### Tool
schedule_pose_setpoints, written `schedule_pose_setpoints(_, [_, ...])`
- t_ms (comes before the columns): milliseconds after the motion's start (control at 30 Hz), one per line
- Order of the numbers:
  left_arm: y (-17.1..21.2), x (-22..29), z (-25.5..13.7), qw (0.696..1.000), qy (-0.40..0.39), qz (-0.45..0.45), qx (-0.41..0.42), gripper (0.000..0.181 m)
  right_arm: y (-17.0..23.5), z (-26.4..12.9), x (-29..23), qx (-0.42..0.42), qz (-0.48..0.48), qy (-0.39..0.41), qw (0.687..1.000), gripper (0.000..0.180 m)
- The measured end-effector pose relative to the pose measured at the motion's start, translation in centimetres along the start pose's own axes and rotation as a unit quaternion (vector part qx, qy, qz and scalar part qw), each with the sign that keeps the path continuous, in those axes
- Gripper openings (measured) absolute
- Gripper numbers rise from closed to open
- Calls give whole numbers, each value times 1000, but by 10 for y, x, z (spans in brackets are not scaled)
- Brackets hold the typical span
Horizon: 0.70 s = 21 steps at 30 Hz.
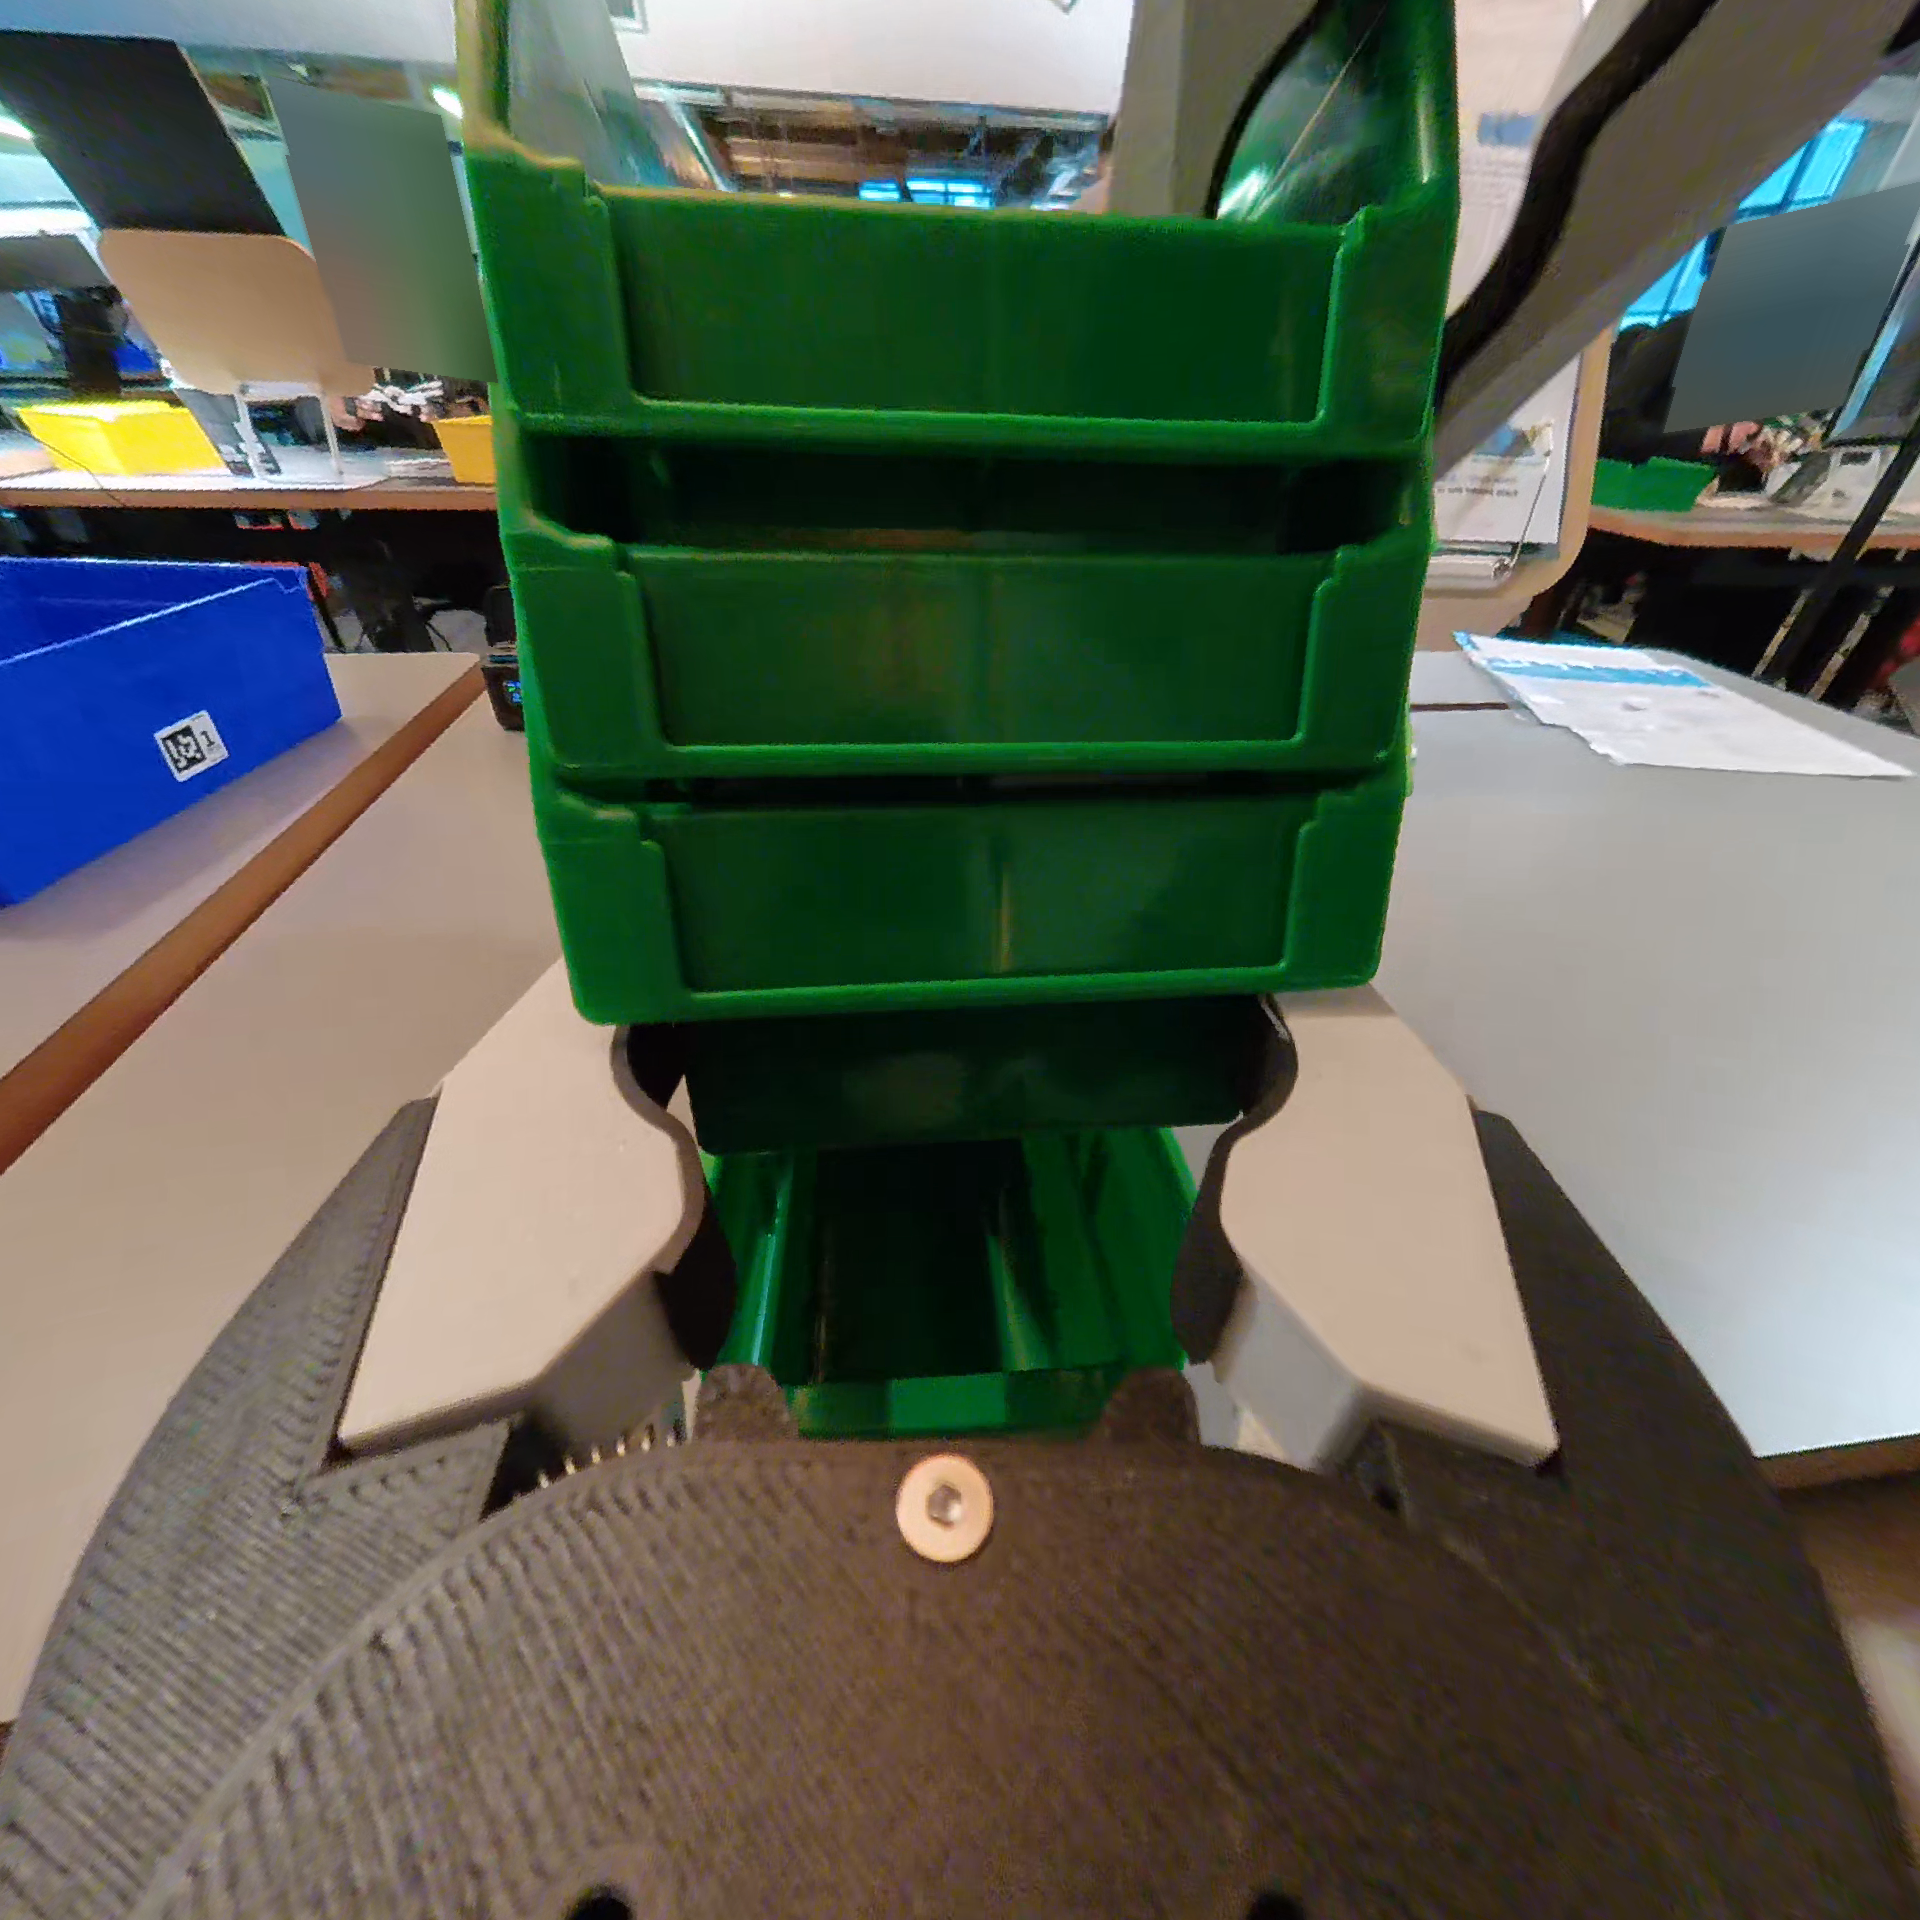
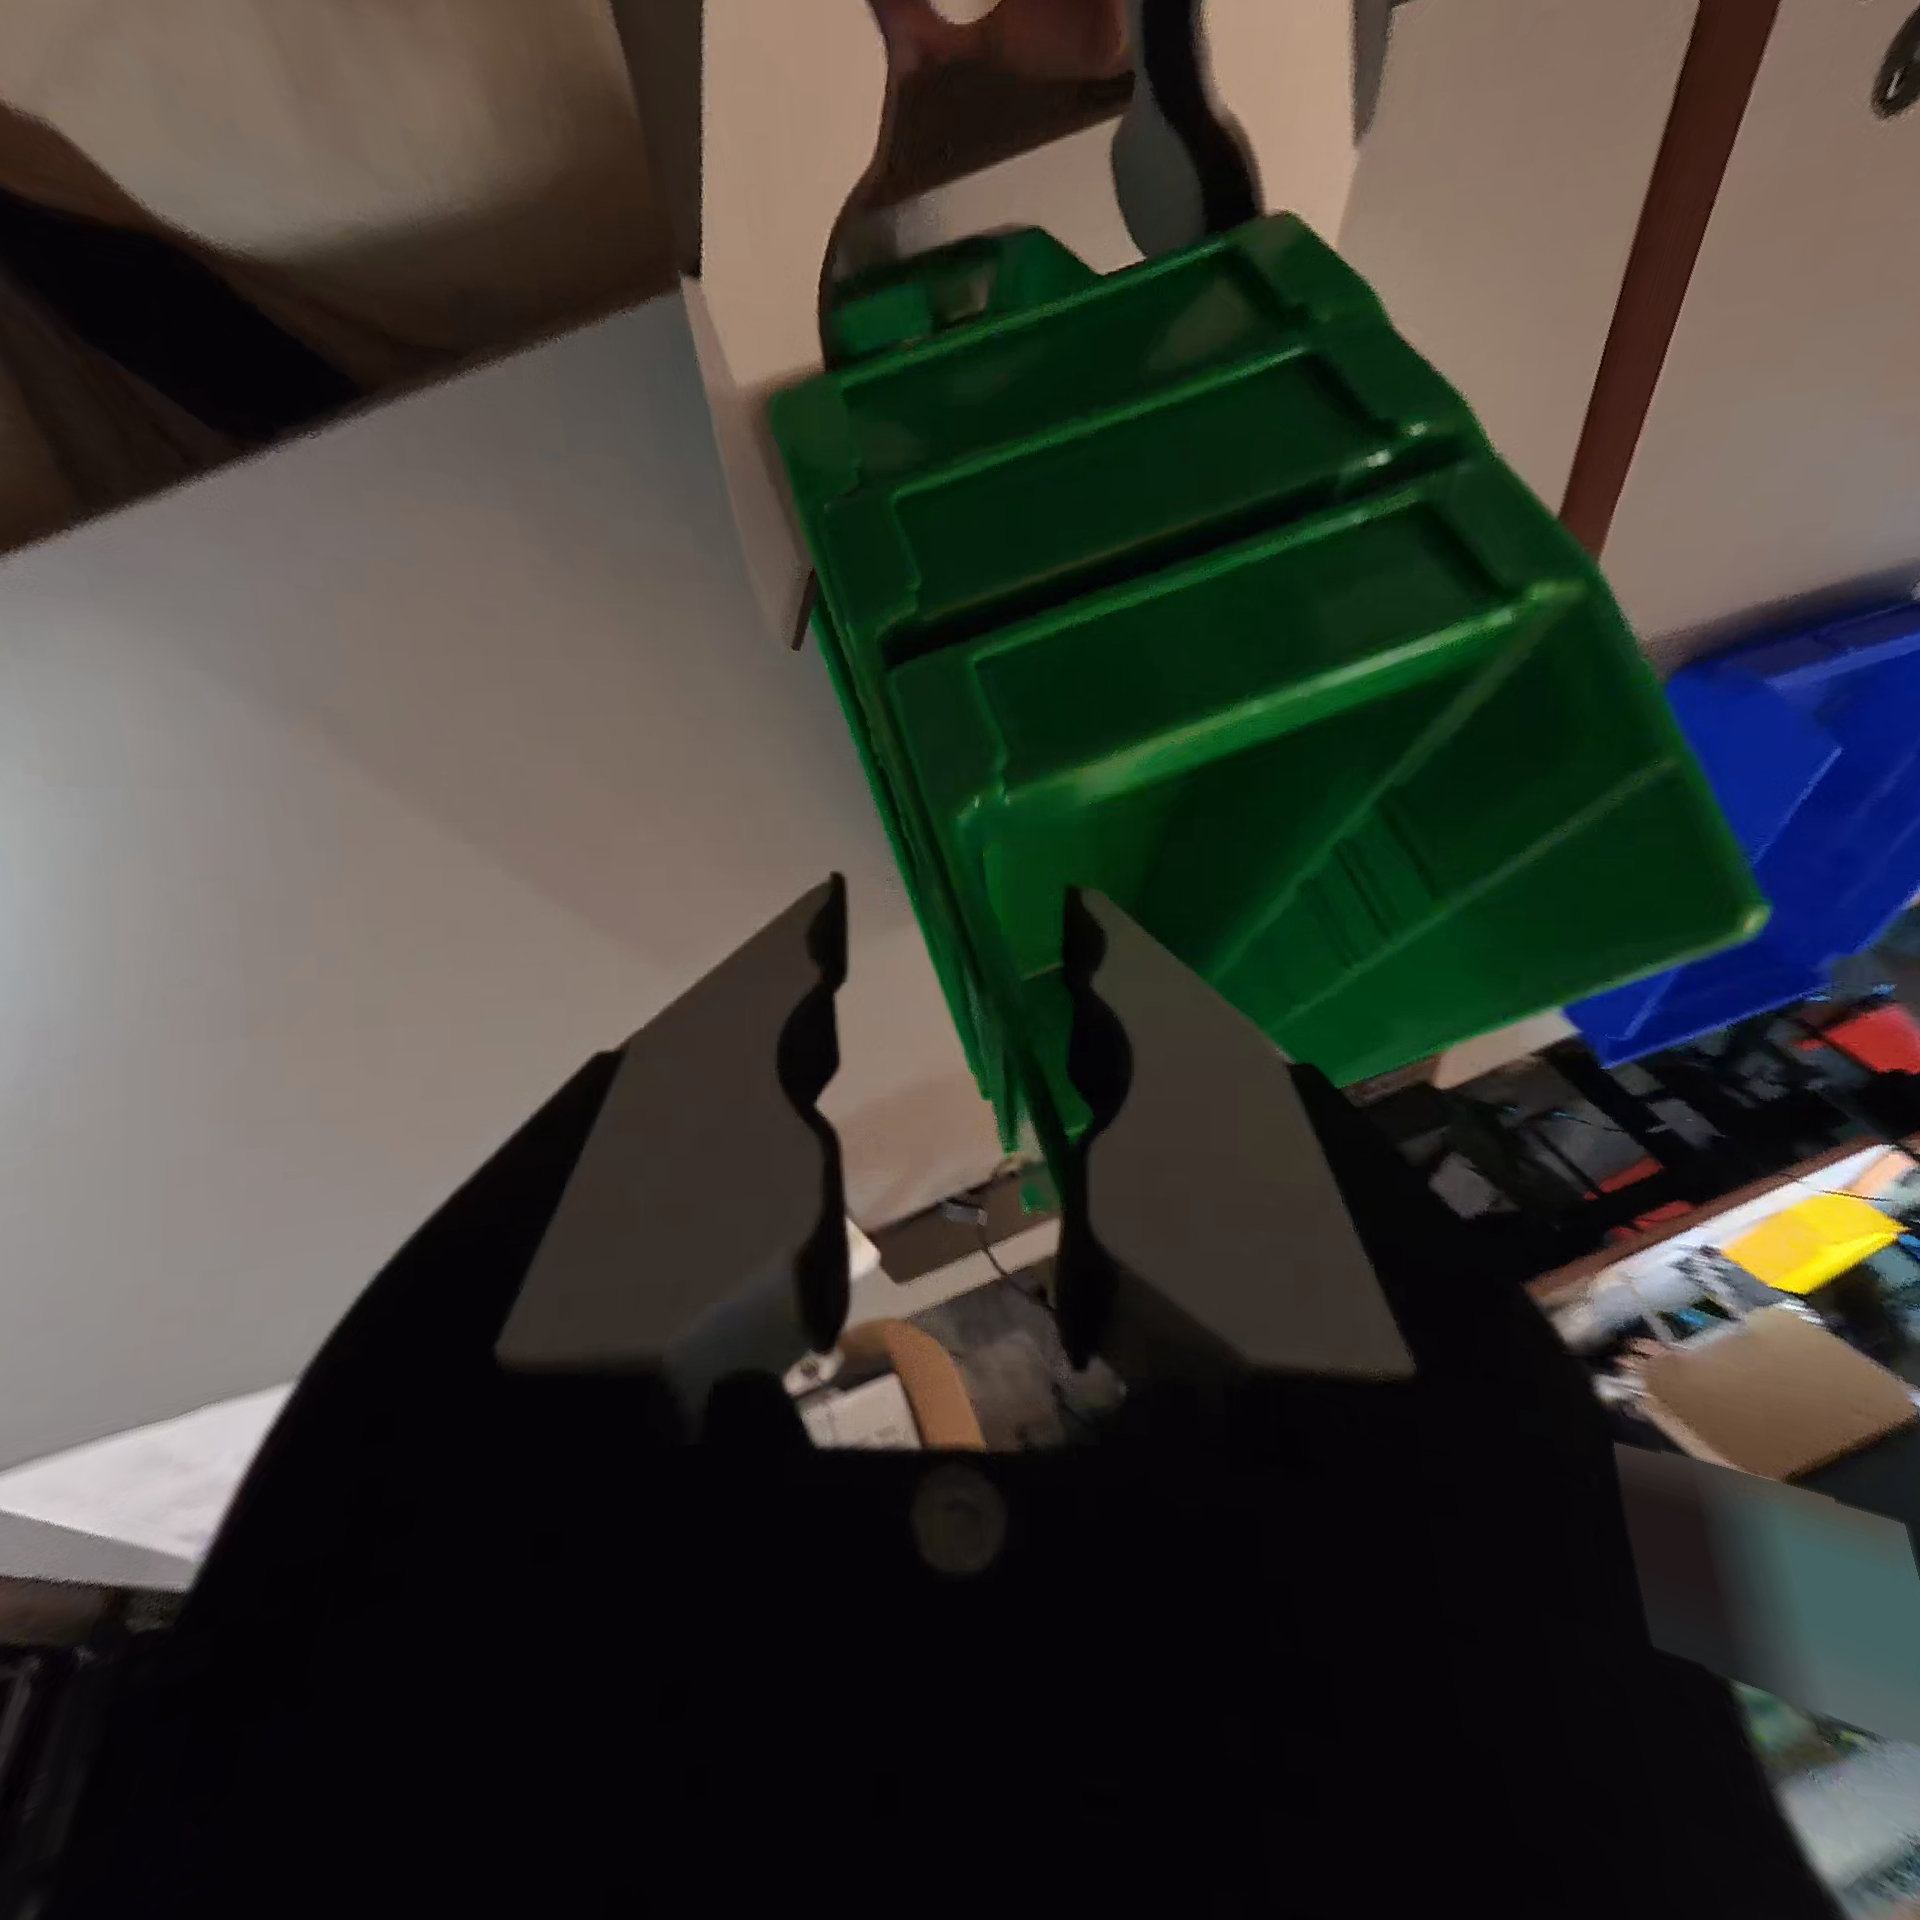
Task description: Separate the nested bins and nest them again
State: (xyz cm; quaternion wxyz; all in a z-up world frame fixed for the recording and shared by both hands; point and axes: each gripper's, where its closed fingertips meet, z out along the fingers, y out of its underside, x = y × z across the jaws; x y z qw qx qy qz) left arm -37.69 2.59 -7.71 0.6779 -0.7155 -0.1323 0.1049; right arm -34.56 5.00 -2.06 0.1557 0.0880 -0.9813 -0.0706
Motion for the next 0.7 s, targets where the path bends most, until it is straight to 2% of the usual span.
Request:
schedule_pose_setpoints(100, [0, -2, 0, 1000, 2, -6, -1, 107, 14, -6, 4, 51, 64, -6, 997, 54])
schedule_pose_setpoints(200, [2, -3, 0, 1000, 4, -7, -3, 108, 50, -6, 15, 90, 137, 12, 986, 61])
schedule_pose_setpoints(333, [3, -1, 0, 1000, 7, 3, -3, 108, 112, 28, 13, 69, 189, 31, 979, 68])
schedule_pose_setpoints(400, [4, -2, 0, 1000, 8, 2, -5, 108, 127, 49, 8, 66, 195, 28, 978, 67])
schedule_pose_setpoints(500, [5, -2, 0, 1000, 9, 3, -6, 108, 133, 72, 9, 71, 191, 29, 979, 66])
schedule_pose_setpoints(700, [5, -2, 0, 1000, 11, 3, -6, 108, 117, 115, 15, 77, 158, 8, 984, 60])
